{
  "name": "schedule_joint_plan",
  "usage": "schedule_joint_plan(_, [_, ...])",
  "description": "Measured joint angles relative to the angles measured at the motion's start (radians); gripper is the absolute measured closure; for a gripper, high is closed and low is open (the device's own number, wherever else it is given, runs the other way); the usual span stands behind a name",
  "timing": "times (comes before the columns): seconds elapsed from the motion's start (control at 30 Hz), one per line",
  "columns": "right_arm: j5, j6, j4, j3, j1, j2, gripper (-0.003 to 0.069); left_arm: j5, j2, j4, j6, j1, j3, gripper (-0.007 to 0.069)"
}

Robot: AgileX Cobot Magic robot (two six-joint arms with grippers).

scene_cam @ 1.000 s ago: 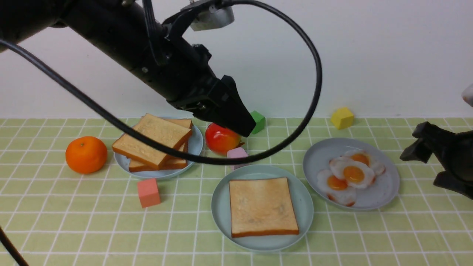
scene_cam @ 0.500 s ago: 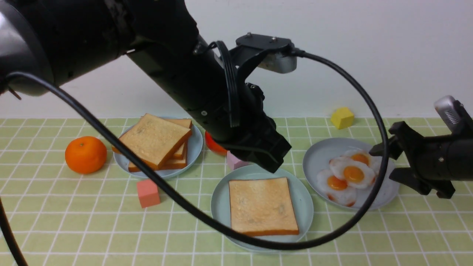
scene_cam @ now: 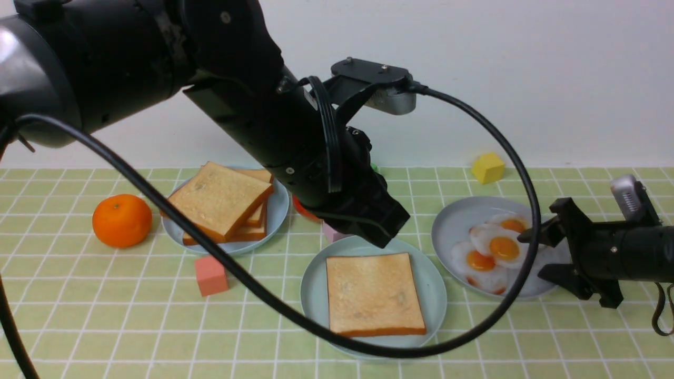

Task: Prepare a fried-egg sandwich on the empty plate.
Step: Use the right arm to grab a fried egg

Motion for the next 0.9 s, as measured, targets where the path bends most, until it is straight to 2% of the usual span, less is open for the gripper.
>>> schedule_joint_plan(0.2, [0.019,-0.003,0.021,-0.010,0.001,0.033,0.0178,0.029,0.000,0.002,0.000,0.000,0.001,0.0596])
schedule_joint_plan(0.37, [0.023,-0.004,0.023,-0.012,0.001,0.050,0.0277,0.034,0.000,0.005,-0.001,0.000,0.001,0.0588])
schedule_joint_plan(0.53, [0.014,-0.004,0.022,-0.012,0.000,0.061,0.0494,0.038,0.000,0.011,-0.001,0.000,0.001,0.0587])
schedule_joint_plan(0.63, [0.014,-0.006,0.021,-0.012,0.000,0.062,0.0573,0.045,0.000,0.013,-0.006,0.000,0.001,0.0586])
schedule_joint_plan(0.77, [0.018,-0.011,0.021,-0.012,0.000,0.062,0.0579,0.058,0.000,0.045,-0.042,0.000,0.001,0.0586])
schedule_joint_plan(0.9, [0.019,-0.025,0.021,-0.012,0.000,0.062,0.0579,0.090,-0.001,0.132,-0.136,0.000,0.001,0.0585])
